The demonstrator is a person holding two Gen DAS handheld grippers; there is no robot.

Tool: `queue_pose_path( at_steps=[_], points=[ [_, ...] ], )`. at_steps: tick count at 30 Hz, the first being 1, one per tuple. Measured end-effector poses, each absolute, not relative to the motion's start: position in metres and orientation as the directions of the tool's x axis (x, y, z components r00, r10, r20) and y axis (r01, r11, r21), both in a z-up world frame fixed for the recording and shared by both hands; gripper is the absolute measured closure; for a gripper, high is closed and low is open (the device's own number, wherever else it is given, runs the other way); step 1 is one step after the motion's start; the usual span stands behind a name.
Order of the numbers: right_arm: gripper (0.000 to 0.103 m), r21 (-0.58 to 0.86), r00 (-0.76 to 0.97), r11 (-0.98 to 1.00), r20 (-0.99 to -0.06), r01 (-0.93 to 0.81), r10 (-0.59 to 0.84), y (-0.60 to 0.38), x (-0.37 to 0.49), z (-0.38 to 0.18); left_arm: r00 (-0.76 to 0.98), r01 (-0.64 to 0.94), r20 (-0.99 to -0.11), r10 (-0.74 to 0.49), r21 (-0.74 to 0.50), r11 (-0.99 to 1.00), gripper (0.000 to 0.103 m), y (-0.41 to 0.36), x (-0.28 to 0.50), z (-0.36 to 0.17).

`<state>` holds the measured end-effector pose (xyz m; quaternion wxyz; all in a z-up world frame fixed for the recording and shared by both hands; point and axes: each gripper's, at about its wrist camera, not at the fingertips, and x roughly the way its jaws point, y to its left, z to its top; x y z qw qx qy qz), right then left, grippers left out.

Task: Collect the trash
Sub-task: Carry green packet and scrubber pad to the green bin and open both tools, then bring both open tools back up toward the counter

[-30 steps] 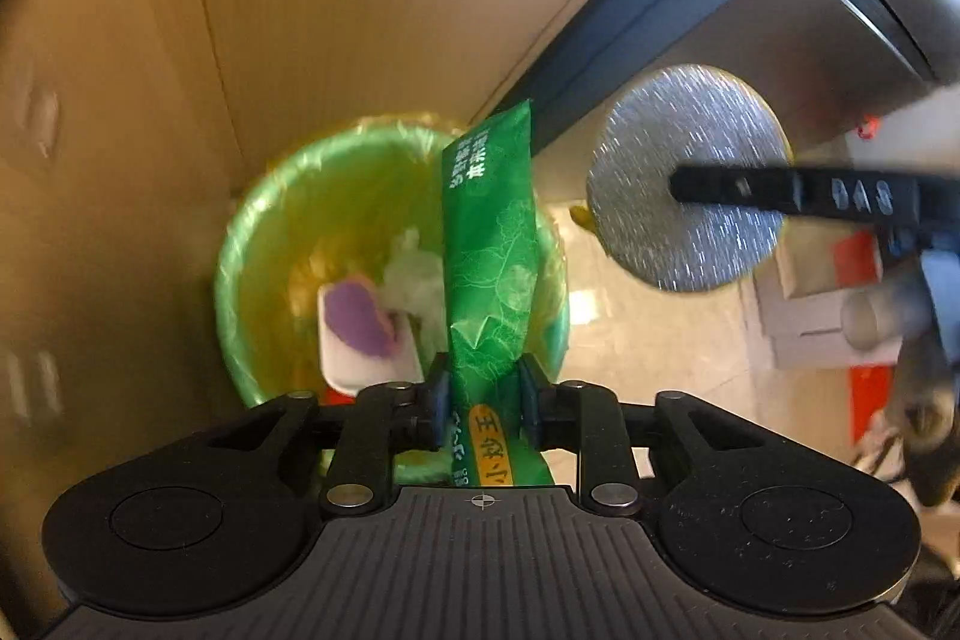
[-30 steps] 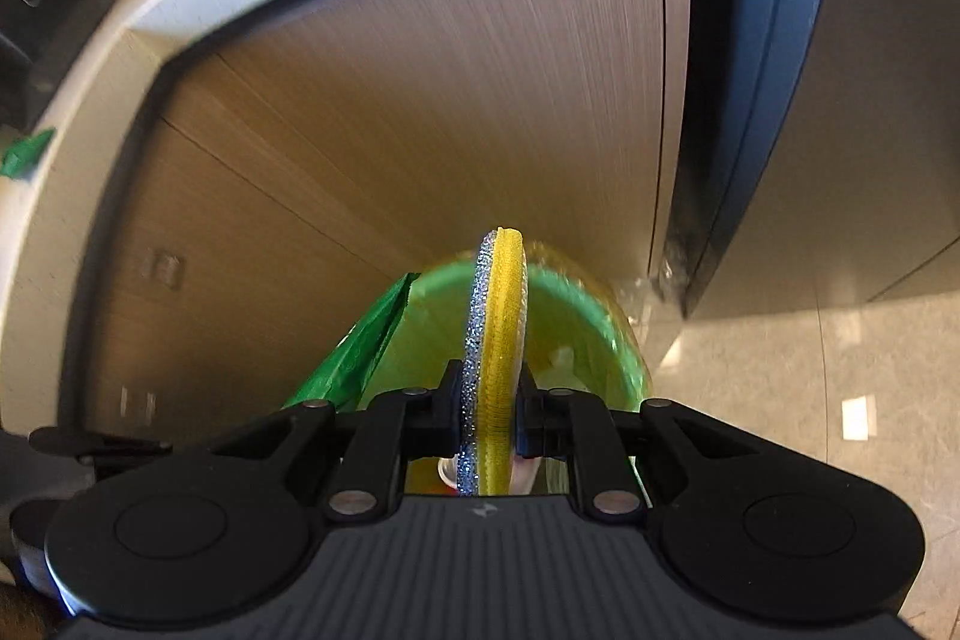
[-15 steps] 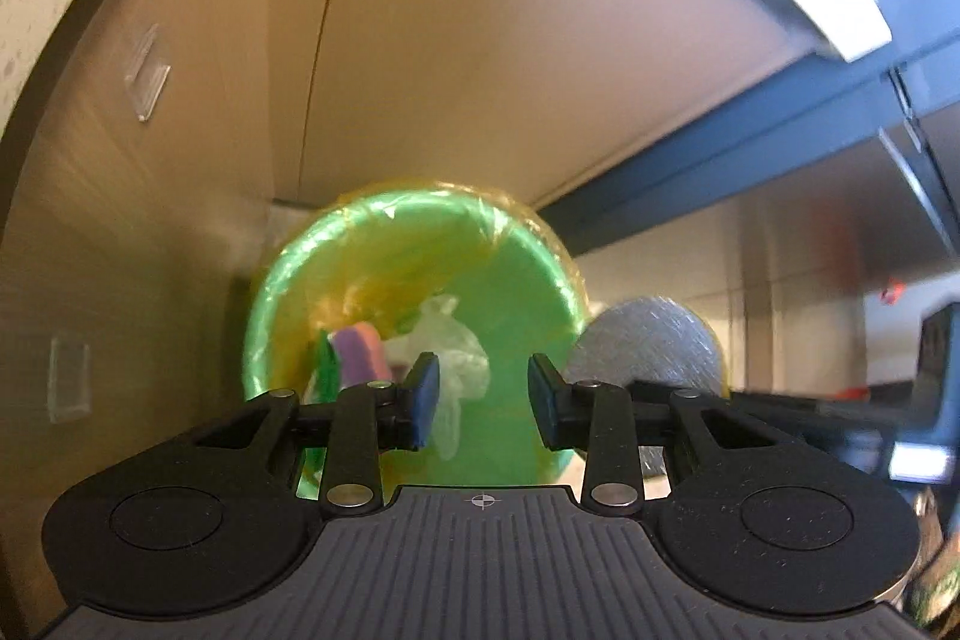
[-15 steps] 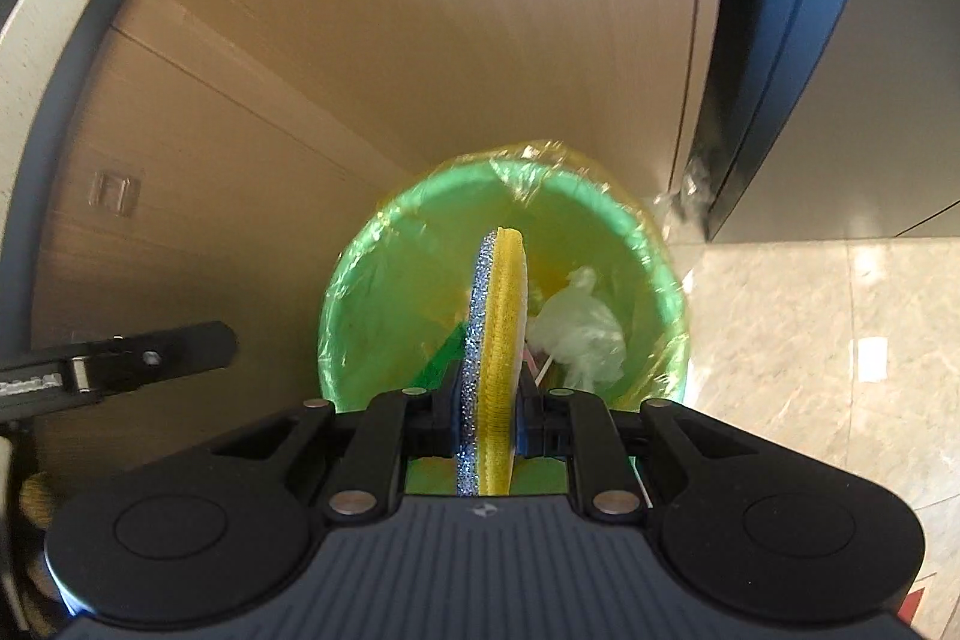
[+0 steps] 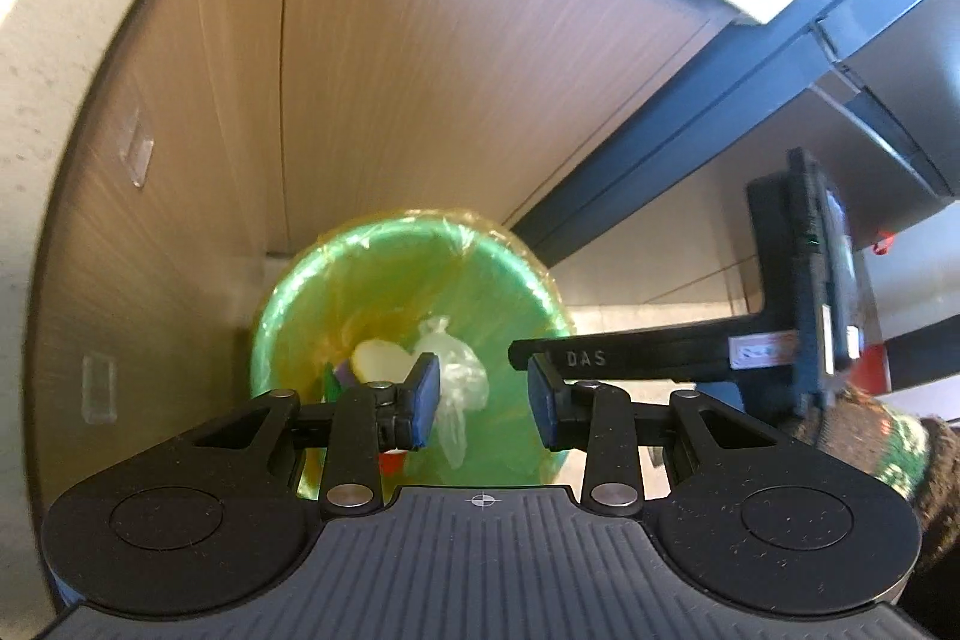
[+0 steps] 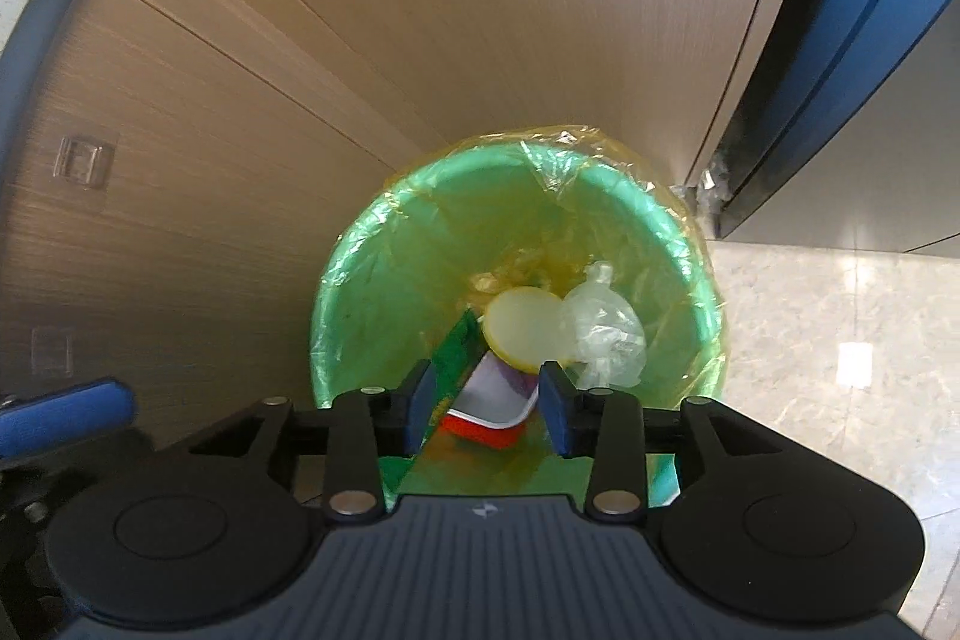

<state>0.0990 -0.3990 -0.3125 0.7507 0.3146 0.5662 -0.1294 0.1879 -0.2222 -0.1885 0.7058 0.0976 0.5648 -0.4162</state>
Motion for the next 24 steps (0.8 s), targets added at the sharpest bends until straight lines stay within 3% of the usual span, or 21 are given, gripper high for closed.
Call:
queue_pose_path(
  at_steps=[4,8,13,18,24],
  points=[
    [0.065,0.31,0.359,0.78,-0.926,0.543,0.119,-0.399,0.104,-0.289,0.03,0.689,-0.835,-0.549,-0.381,0.617,0.067,-0.208,0.189,-0.163],
    [0.057,0.305,0.468,0.828,-0.882,0.471,0.059,-0.39,0.115,-0.238,0.08,0.704,-0.762,-0.643,-0.414,0.578,0.067,-0.191,0.191,-0.123],
    [0.051,0.29,0.671,0.898,-0.742,0.33,-0.006,-0.366,0.145,-0.158,0.298,0.658,-0.675,-0.675,-0.367,0.658,0.067,-0.146,0.204,-0.078],
    [0.038,0.233,0.789,0.965,-0.612,0.121,0.049,-0.322,0.179,-0.092,0.622,0.445,-0.605,-0.497,-0.248,0.86,0.067,-0.08,0.232,-0.046],
    [0.038,0.138,0.797,0.987,-0.586,-0.078,0.145,-0.261,0.216,-0.07,0.809,0.208,-0.548,-0.214,-0.073,0.975,0.067,-0.017,0.271,-0.011]
  ],
)
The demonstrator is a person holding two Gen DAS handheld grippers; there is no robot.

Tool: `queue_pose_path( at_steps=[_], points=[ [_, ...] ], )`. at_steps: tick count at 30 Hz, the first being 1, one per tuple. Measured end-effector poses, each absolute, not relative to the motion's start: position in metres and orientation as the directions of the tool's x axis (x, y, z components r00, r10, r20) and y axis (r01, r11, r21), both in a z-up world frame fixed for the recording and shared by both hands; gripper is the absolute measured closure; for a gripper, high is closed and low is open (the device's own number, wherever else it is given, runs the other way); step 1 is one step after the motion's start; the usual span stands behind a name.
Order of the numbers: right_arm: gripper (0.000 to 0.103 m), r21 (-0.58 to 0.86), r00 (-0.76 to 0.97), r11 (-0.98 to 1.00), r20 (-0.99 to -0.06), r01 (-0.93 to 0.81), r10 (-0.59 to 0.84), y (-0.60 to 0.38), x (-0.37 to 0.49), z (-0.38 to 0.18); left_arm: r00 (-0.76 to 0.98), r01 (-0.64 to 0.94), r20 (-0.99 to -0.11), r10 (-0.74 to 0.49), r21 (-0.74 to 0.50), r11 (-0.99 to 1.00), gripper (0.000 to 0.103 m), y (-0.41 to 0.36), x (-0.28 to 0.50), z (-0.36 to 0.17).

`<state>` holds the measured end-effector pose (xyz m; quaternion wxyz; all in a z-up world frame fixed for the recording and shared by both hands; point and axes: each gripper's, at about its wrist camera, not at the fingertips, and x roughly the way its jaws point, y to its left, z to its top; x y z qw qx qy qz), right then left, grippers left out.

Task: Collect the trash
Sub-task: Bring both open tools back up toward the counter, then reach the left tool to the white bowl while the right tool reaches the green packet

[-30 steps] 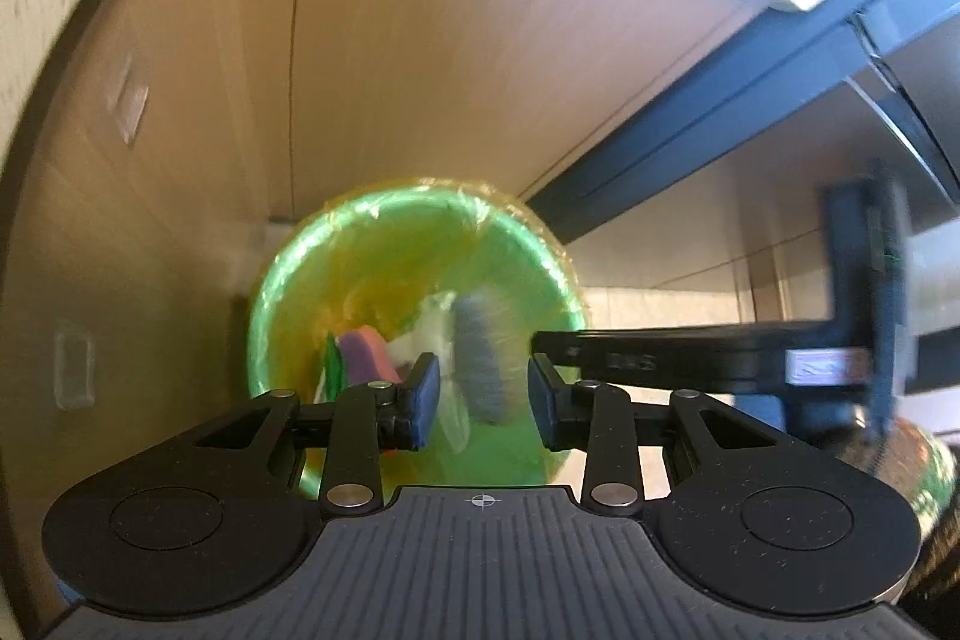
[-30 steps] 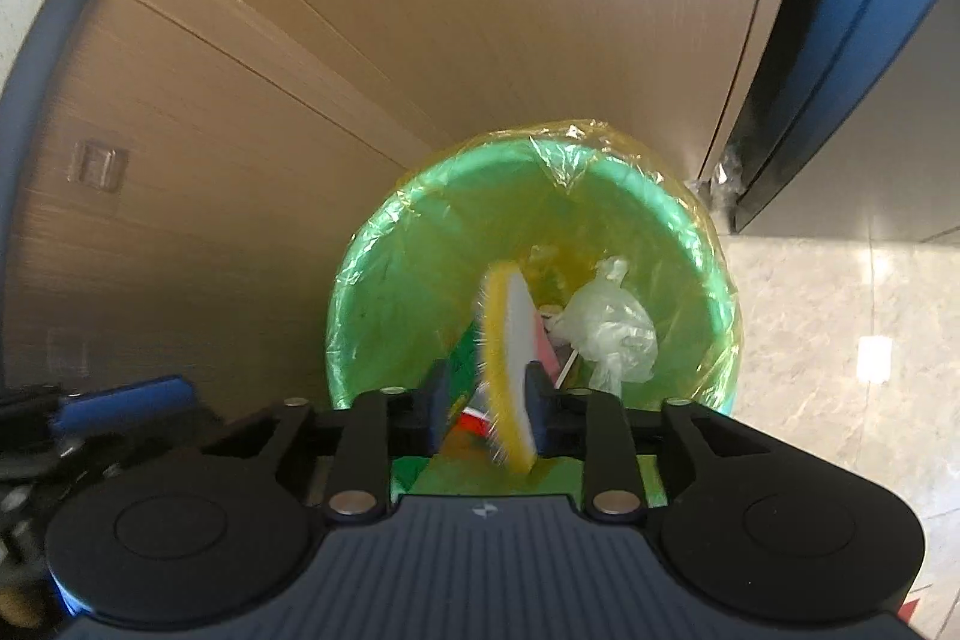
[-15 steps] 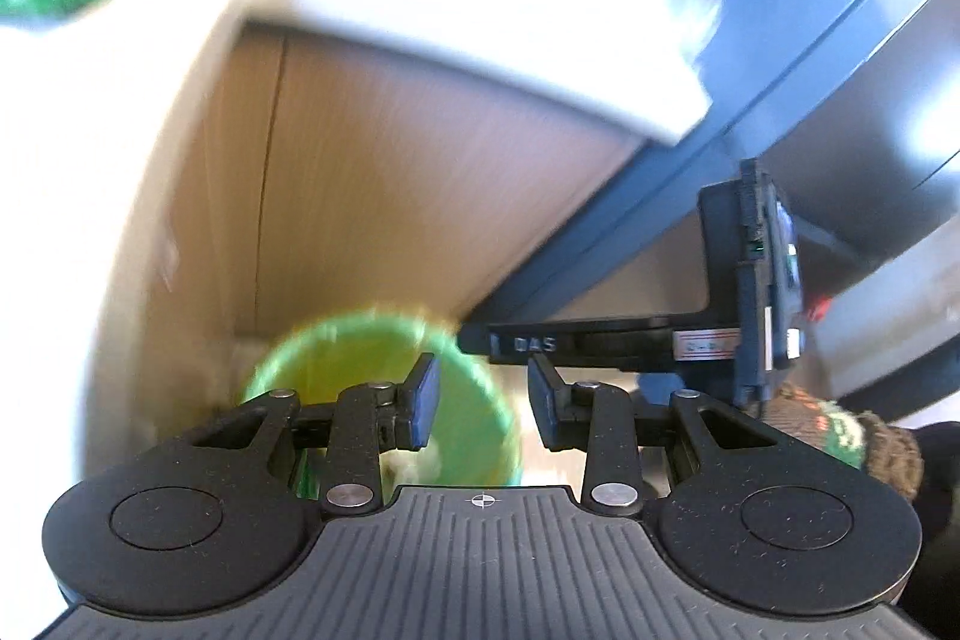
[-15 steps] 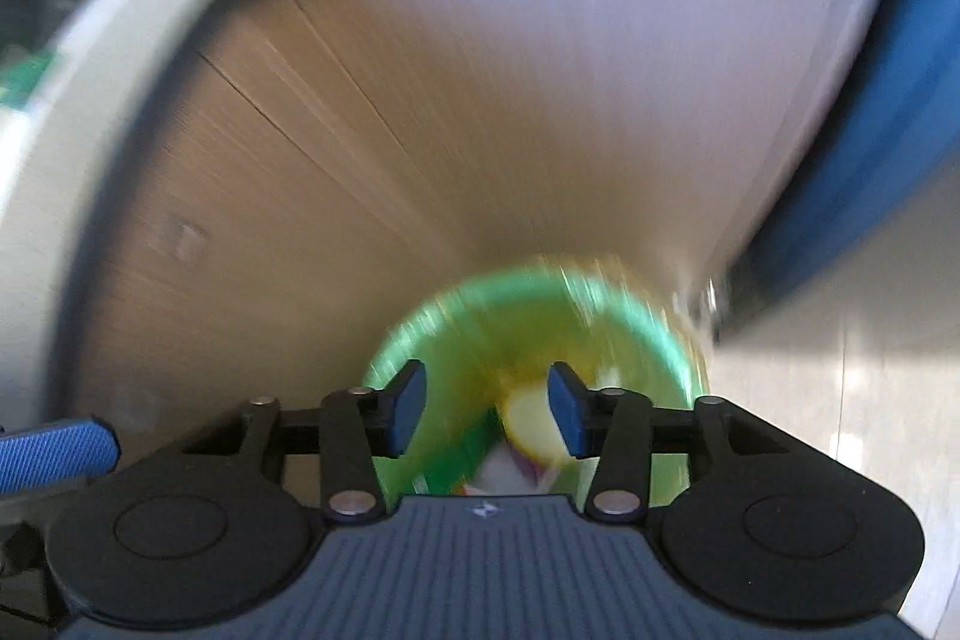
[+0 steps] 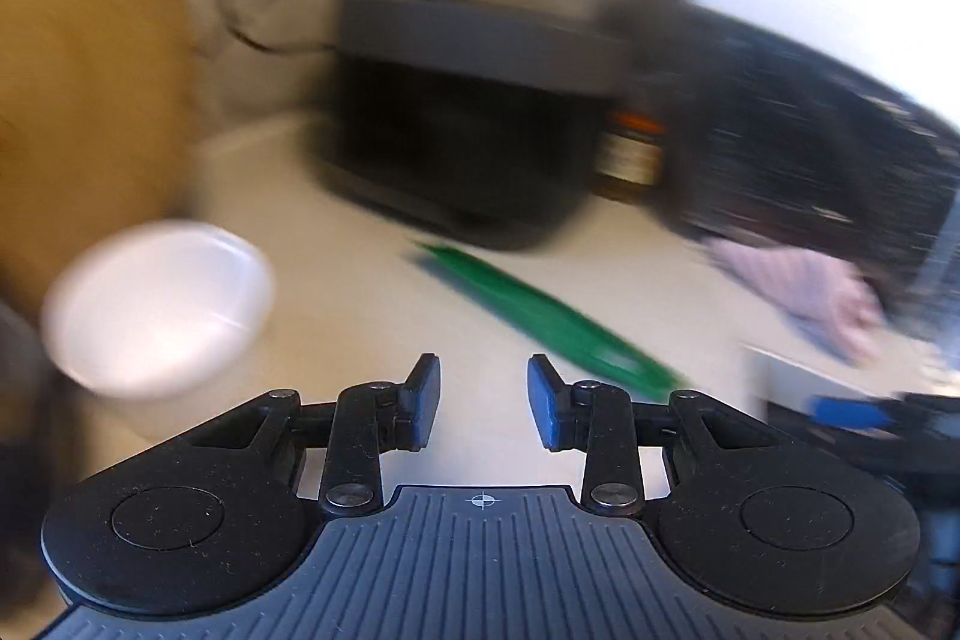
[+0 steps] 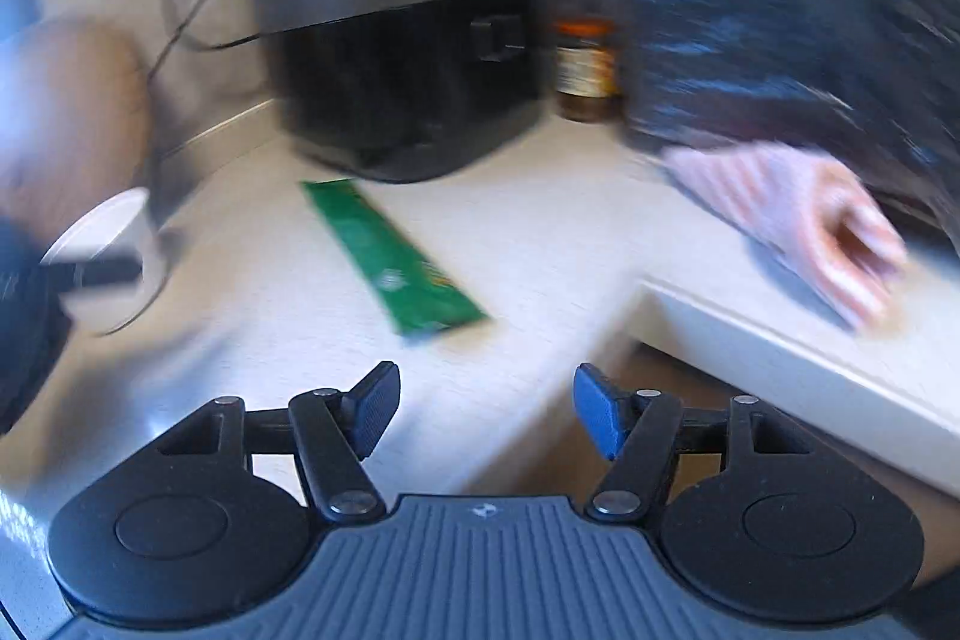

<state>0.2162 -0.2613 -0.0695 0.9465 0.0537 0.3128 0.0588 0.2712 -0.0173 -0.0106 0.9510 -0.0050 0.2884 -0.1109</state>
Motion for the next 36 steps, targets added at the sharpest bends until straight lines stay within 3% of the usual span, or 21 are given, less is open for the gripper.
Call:
queue_pose_path(
  at_steps=[4,10,14,19,24,31,36],
  points=[
    [0.038,0.136,0.757,0.975,-0.615,-0.175,0.222,-0.238,0.229,-0.068,0.834,0.123,-0.539,-0.117,-0.025,0.992,0.067,0.008,0.302,-0.002],
    [0.036,0.101,0.704,0.969,-0.67,-0.227,0.234,-0.223,0.24,-0.077,0.782,0.112,-0.621,-0.058,0.049,0.992,0.067,0.014,0.341,-0.02],
    [0.017,0.029,0.714,0.973,-0.674,-0.23,0.189,-0.212,0.242,-0.073,0.79,0.106,-0.613,-0.015,0.113,0.988,0.067,0.016,0.348,-0.033],
    [0.017,-0.032,0.746,0.97,-0.645,-0.241,0.164,-0.215,0.247,-0.07,0.808,0.057,-0.589,0.015,0.104,0.993,0.067,0.021,0.357,-0.033],
    [0.017,0.018,0.749,0.966,-0.628,-0.257,0.212,-0.229,0.248,-0.07,0.847,0.052,-0.532,-0.003,0.077,0.996,0.067,0.028,0.342,-0.019],
    [0.017,0.086,0.736,0.955,-0.619,-0.283,0.274,-0.225,0.255,-0.083,0.768,0.026,-0.635,0.075,0.147,0.989,0.067,0.037,0.35,-0.037],
    [0.017,0.112,0.726,0.95,-0.621,-0.291,0.295,-0.219,0.259,-0.09,0.729,-0.002,-0.681,0.069,0.099,0.995,0.067,0.046,0.354,-0.051]
  ],
)
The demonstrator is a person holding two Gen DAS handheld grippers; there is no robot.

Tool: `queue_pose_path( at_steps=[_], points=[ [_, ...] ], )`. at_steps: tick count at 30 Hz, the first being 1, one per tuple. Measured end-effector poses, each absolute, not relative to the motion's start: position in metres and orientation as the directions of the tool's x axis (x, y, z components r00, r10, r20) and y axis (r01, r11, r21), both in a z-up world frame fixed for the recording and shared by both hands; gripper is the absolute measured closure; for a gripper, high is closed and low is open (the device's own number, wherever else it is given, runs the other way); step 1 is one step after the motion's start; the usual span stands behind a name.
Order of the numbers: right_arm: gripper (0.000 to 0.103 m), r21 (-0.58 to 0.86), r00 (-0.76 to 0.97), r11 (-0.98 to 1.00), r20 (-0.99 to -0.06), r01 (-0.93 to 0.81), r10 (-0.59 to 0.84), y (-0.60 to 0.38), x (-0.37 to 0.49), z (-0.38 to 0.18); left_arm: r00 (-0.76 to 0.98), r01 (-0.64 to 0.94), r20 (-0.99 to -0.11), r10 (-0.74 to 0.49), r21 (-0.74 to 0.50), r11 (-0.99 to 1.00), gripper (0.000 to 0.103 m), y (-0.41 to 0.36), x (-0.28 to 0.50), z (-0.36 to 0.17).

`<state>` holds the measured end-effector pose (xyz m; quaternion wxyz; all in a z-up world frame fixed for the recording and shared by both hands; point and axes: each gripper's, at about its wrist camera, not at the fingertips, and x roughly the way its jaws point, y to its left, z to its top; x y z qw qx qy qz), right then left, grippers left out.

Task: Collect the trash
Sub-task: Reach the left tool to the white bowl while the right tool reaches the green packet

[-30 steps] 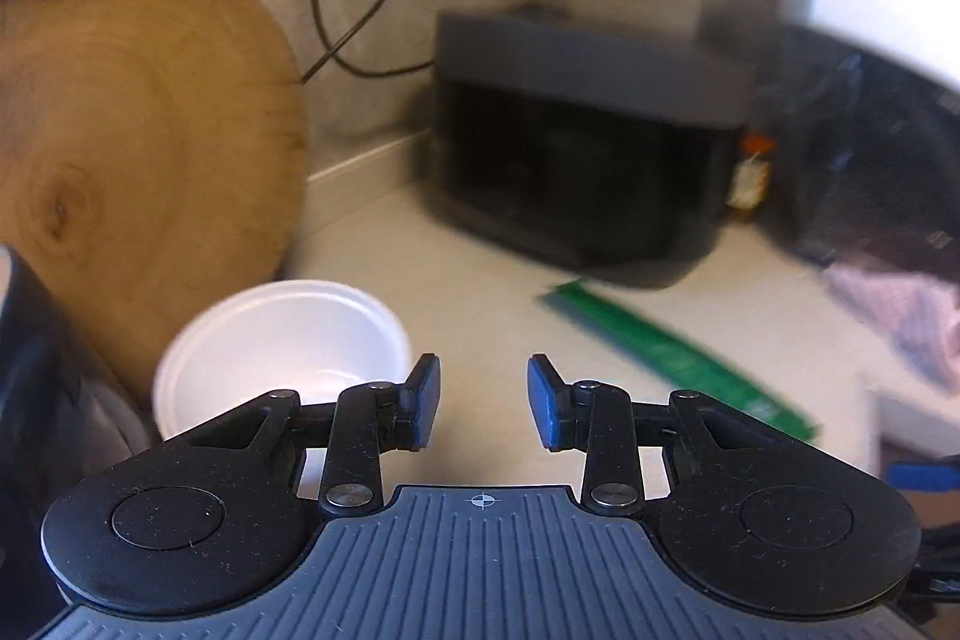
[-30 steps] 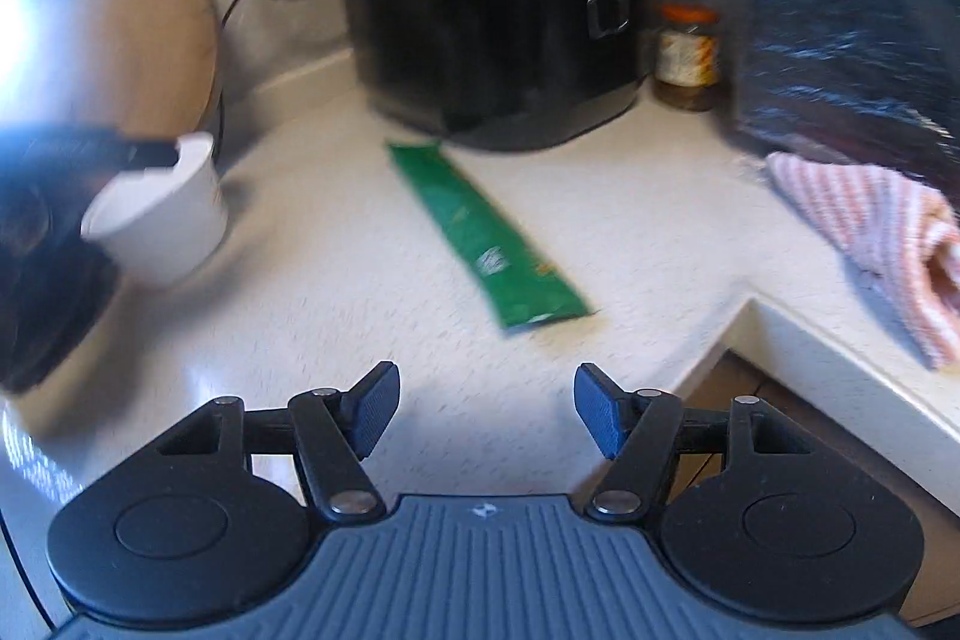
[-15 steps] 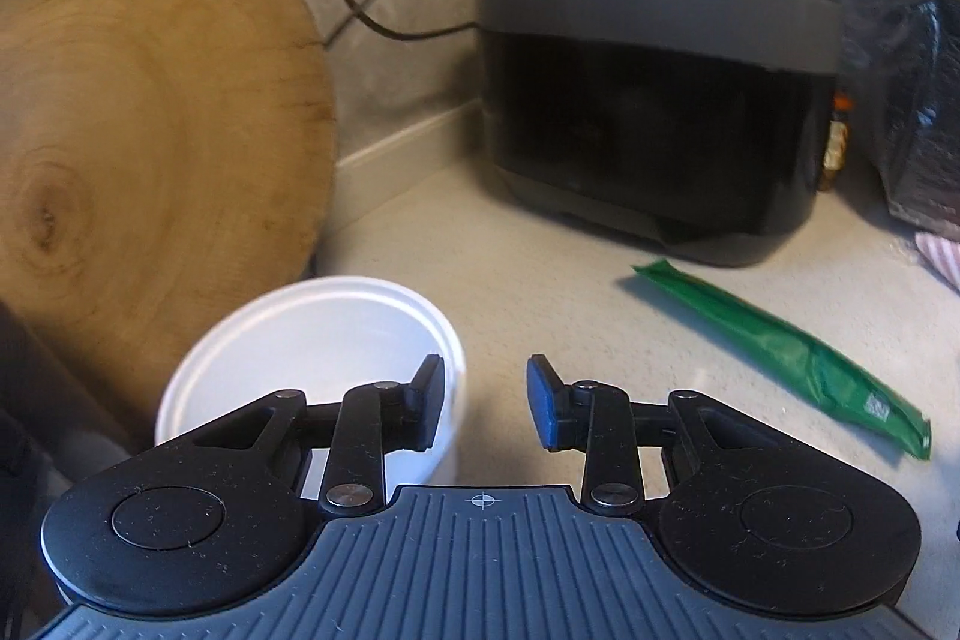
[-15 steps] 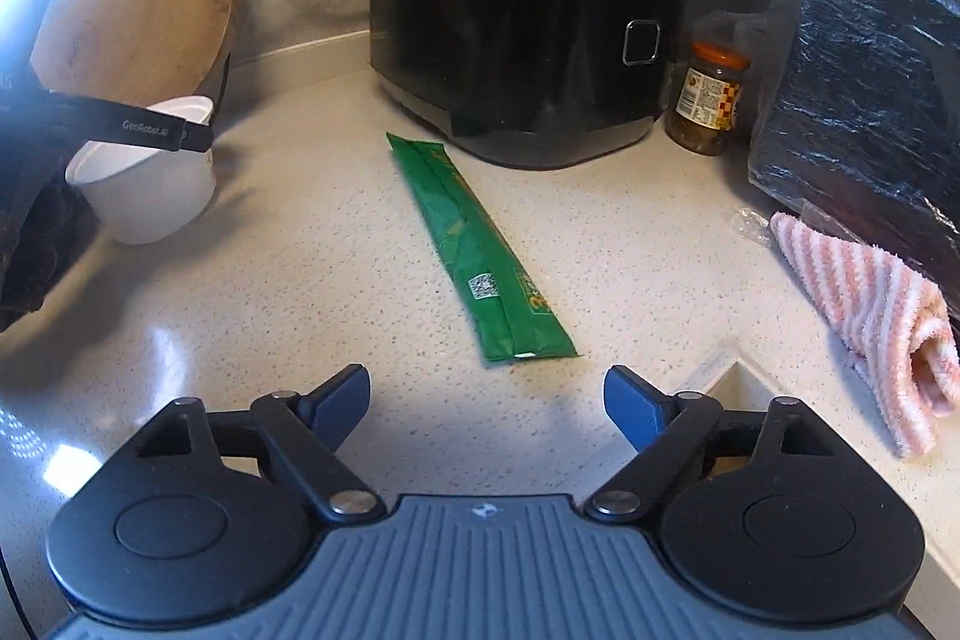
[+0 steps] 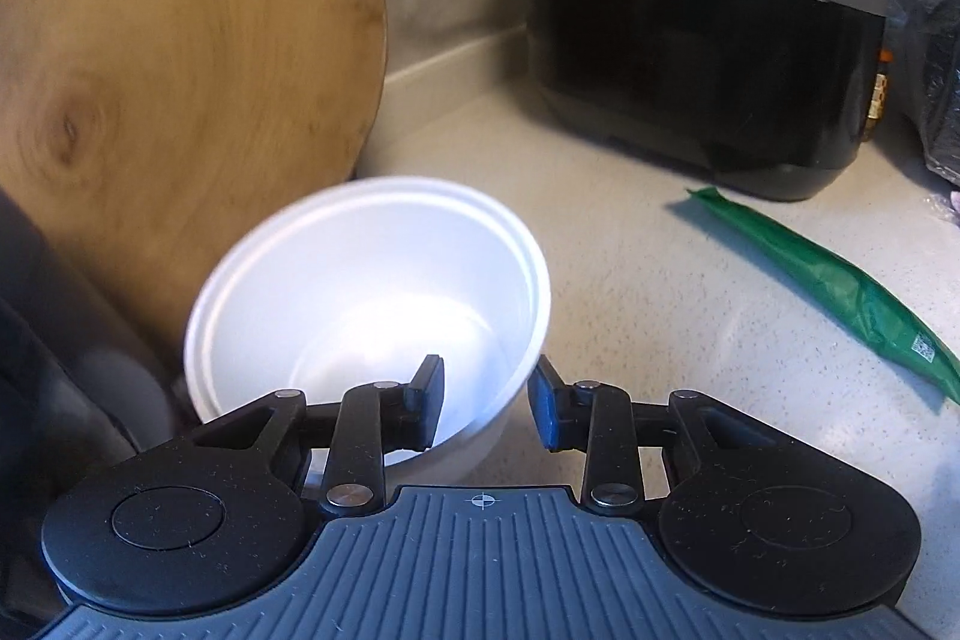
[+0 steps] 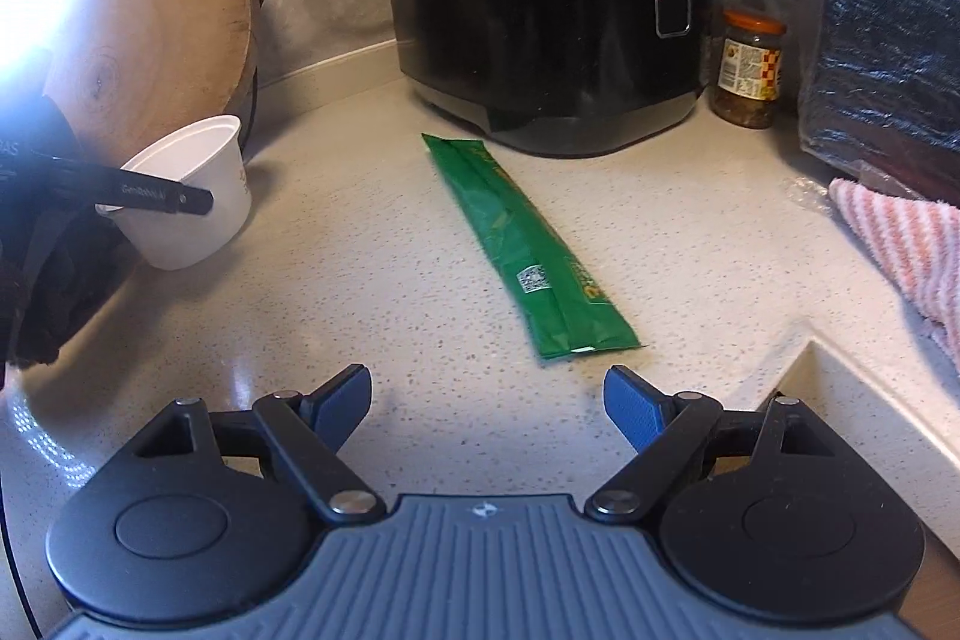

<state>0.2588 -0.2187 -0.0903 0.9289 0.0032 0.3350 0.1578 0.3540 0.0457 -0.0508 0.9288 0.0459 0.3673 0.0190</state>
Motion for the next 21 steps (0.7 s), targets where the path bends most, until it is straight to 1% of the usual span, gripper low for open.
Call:
queue_pose_path(
  at_steps=[3,4,7,9,11,15,19,20,21],
  points=[
    [0.017,0.102,0.722,0.948,-0.625,-0.301,0.297,-0.217,0.261,-0.091,0.72,0.017,-0.693,0.027,0.057,0.998,0.073,0.047,0.351,-0.054],
    [0.017,0.103,0.718,0.947,-0.629,-0.306,0.3,-0.217,0.263,-0.09,0.715,0.028,-0.699,0.004,0.034,0.999,0.077,0.047,0.35,-0.056],
    [0.017,0.096,0.717,0.944,-0.627,-0.315,0.304,-0.215,0.271,-0.085,0.701,0.057,-0.712,-0.049,-0.012,0.998,0.079,0.045,0.342,-0.057],
    [0.017,0.078,0.733,0.945,-0.612,-0.317,0.297,-0.213,0.276,-0.079,0.699,0.074,-0.711,-0.074,-0.031,0.997,0.08,0.04,0.329,-0.055],
    [0.017,0.07,0.746,0.946,-0.597,-0.317,0.294,-0.212,0.282,-0.075,0.69,0.102,-0.713,-0.126,-0.077,0.992,0.083,0.036,0.313,-0.052],
    [0.017,0.067,0.762,0.949,-0.58,-0.307,0.288,-0.21,0.296,-0.069,0.643,0.166,-0.728,-0.237,-0.17,0.971,0.084,0.028,0.27,-0.05],
    [0.017,0.044,0.768,0.951,-0.578,-0.306,0.274,-0.208,0.313,-0.073,0.611,0.202,-0.735,-0.293,-0.213,0.956,0.083,0.025,0.224,-0.05],
    [0.018,0.028,0.767,0.953,-0.586,-0.303,0.261,-0.207,0.32,-0.077,0.607,0.204,-0.729,-0.316,-0.241,0.949,0.083,0.027,0.216,-0.05],
    [0.021,0.01,0.766,0.956,-0.596,-0.292,0.24,-0.204,0.327,-0.082,0.608,0.204,-0.717,-0.342,-0.275,0.94,0.083,0.03,0.208,-0.048]
  ],
)
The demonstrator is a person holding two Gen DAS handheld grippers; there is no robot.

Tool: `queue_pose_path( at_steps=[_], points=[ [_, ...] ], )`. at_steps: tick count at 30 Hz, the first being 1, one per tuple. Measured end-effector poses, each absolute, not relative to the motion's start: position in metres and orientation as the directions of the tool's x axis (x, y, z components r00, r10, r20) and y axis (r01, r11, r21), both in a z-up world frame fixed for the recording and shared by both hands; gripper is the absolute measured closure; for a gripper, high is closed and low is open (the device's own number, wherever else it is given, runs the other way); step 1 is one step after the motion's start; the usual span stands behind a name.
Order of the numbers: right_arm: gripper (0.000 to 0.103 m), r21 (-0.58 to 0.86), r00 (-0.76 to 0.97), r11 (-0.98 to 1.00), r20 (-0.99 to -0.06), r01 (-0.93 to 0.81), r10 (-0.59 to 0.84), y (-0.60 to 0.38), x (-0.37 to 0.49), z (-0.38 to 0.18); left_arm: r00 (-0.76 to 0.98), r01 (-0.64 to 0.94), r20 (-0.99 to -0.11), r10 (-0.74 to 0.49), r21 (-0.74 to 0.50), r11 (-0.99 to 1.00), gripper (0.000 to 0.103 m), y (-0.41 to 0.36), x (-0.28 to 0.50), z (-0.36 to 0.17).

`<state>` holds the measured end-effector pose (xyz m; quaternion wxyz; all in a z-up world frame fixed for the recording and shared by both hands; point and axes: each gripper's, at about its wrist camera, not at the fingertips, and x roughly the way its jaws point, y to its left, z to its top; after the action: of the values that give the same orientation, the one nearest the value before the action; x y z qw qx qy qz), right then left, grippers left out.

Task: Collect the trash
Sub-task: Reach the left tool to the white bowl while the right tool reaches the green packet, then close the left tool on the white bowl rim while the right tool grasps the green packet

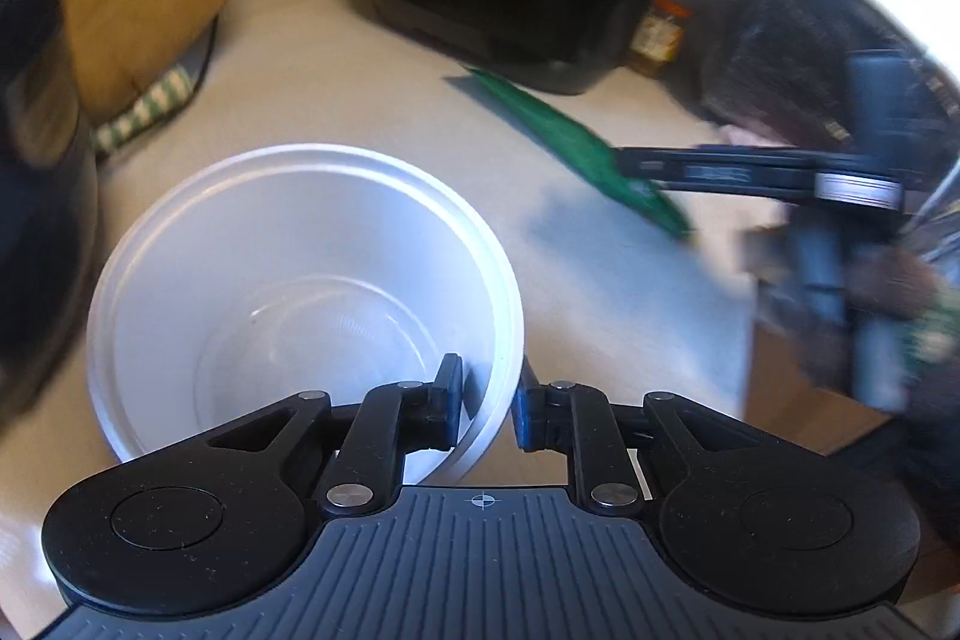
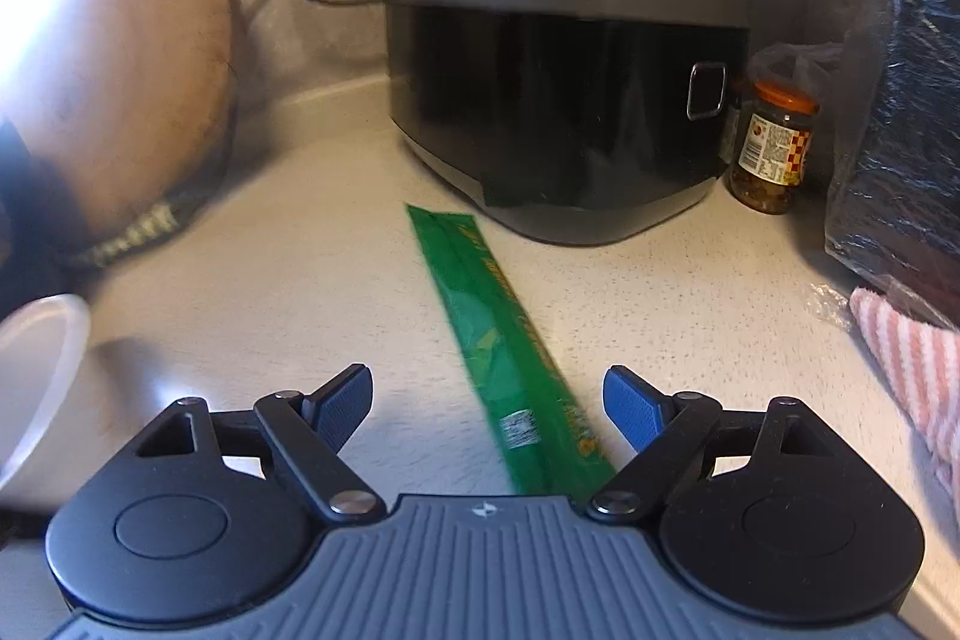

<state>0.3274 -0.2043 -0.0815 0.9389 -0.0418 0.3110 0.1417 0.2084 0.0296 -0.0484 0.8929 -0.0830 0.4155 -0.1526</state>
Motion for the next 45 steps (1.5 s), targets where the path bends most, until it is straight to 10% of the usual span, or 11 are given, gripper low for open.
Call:
queue_pose_path(
  at_steps=[12,16,37,45],
  points=[
    [0.072,0.054,0.684,0.948,-0.68,-0.313,0.264,-0.192,0.367,-0.101,0.768,0.121,-0.555,-0.319,-0.364,0.923,0.08,0.063,0.145,0.005],
    [0.073,0.097,0.642,0.907,-0.676,-0.41,0.362,-0.17,0.333,-0.087,0.721,0.128,-0.601,-0.344,-0.372,0.919,0.063,0.065,0.15,-0.001],
    [0.064,0.168,0.558,0.842,-0.68,-0.513,0.476,-0.134,0.24,-0.069,0.809,-0.019,-0.562,-0.171,-0.316,0.949,0.063,0.099,0.123,0.013],
    [0.063,0.294,0.523,0.786,-0.613,-0.544,0.592,-0.128,0.229,-0.051,0.726,-0.216,-0.687,-0.03,-0.27,0.938,0.063,0.129,0.123,-0.02]
  ],
)
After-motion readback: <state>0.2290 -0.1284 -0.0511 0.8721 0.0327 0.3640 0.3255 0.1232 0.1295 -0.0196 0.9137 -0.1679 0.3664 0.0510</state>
